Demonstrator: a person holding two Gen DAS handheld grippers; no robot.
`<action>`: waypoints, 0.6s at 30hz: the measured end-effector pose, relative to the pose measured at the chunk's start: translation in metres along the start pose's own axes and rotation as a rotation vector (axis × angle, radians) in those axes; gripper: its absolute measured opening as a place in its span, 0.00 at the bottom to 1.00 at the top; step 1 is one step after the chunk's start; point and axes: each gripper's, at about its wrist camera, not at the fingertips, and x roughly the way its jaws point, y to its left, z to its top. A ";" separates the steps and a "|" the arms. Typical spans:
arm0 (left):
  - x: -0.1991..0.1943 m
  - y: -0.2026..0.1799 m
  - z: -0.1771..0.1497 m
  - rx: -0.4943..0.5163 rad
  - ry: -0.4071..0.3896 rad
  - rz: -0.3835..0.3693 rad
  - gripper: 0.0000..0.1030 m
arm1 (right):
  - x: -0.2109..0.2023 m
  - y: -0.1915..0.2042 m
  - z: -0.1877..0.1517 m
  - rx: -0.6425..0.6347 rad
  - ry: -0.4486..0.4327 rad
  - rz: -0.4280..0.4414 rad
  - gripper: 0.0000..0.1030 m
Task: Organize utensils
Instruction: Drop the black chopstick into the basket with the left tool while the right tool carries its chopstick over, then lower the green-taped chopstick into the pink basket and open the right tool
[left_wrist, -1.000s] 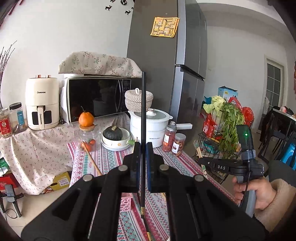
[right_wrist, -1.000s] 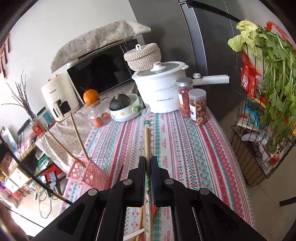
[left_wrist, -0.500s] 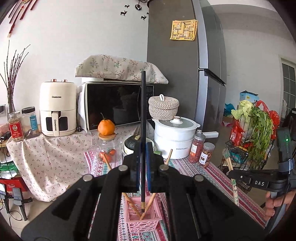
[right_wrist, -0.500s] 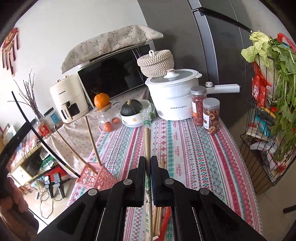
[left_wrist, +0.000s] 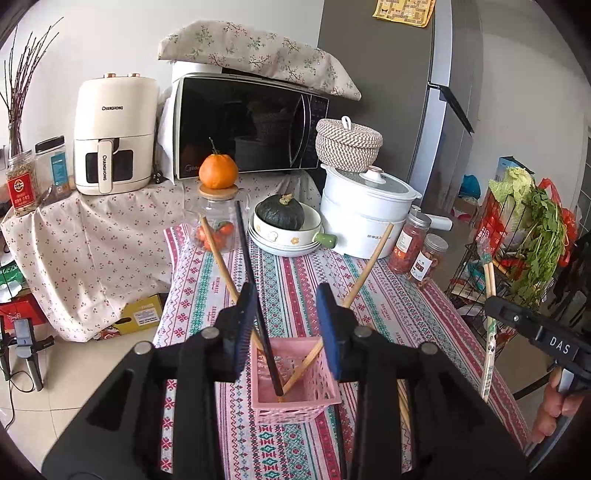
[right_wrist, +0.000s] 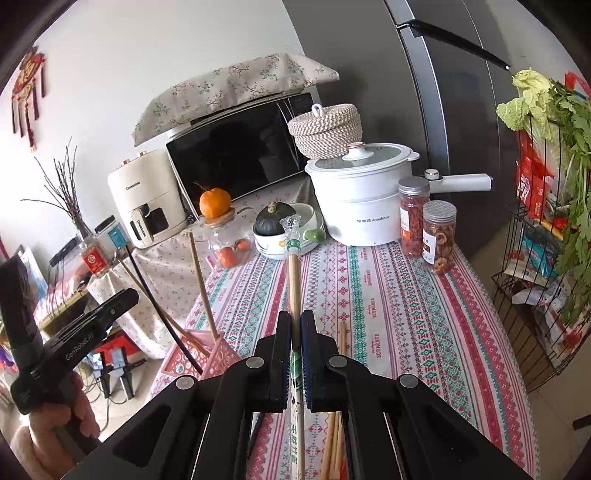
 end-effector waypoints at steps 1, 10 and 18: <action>-0.003 0.001 0.001 -0.003 0.003 0.001 0.52 | -0.001 0.003 0.001 -0.001 -0.015 0.004 0.05; -0.018 0.036 -0.008 -0.108 0.172 0.056 0.79 | -0.007 0.056 0.018 -0.009 -0.189 0.072 0.05; -0.015 0.065 -0.025 -0.136 0.270 0.071 0.79 | 0.030 0.112 0.024 0.004 -0.289 0.094 0.06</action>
